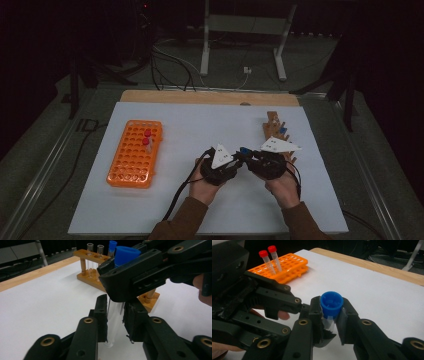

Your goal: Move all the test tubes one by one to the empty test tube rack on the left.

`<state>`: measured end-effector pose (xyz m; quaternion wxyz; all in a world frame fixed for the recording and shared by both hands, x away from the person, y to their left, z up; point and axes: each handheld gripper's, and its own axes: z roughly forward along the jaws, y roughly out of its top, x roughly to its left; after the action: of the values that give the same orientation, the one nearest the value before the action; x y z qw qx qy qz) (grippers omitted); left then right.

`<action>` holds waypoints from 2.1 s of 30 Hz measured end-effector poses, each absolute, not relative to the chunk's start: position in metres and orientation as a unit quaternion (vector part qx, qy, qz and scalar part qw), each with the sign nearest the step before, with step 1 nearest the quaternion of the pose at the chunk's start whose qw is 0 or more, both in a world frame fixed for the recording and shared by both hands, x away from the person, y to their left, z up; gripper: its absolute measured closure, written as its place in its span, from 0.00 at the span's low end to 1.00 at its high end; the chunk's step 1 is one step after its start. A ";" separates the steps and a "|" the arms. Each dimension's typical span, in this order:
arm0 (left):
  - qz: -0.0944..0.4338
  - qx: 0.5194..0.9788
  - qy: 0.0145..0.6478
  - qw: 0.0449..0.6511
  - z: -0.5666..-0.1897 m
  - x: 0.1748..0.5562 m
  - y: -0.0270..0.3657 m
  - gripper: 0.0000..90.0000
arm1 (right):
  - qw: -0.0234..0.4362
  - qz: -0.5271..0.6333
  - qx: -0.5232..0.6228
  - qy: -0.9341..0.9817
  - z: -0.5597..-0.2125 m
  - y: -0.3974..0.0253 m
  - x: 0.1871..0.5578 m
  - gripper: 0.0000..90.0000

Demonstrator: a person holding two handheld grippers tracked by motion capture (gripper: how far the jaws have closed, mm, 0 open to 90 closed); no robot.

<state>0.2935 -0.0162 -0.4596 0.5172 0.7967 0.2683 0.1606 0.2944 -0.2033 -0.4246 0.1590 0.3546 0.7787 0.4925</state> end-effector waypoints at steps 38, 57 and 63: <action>0.222 0.742 0.378 0.508 -0.448 0.291 0.103 0.86 | 0.231 0.506 0.441 0.704 -0.406 -0.267 0.306 0.02; 0.287 0.710 0.420 0.487 -0.455 0.274 0.191 0.86 | 0.233 0.509 0.442 0.701 -0.408 -0.269 0.306 0.00; 0.304 0.699 0.436 0.478 -0.461 0.273 0.205 0.86 | 0.235 0.510 0.440 0.701 -0.406 -0.269 0.305 0.00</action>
<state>0.2735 0.2046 -0.4614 0.4776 0.6994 0.4363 0.3039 0.3054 -0.2687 -0.4064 0.2347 0.4404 0.7009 0.5096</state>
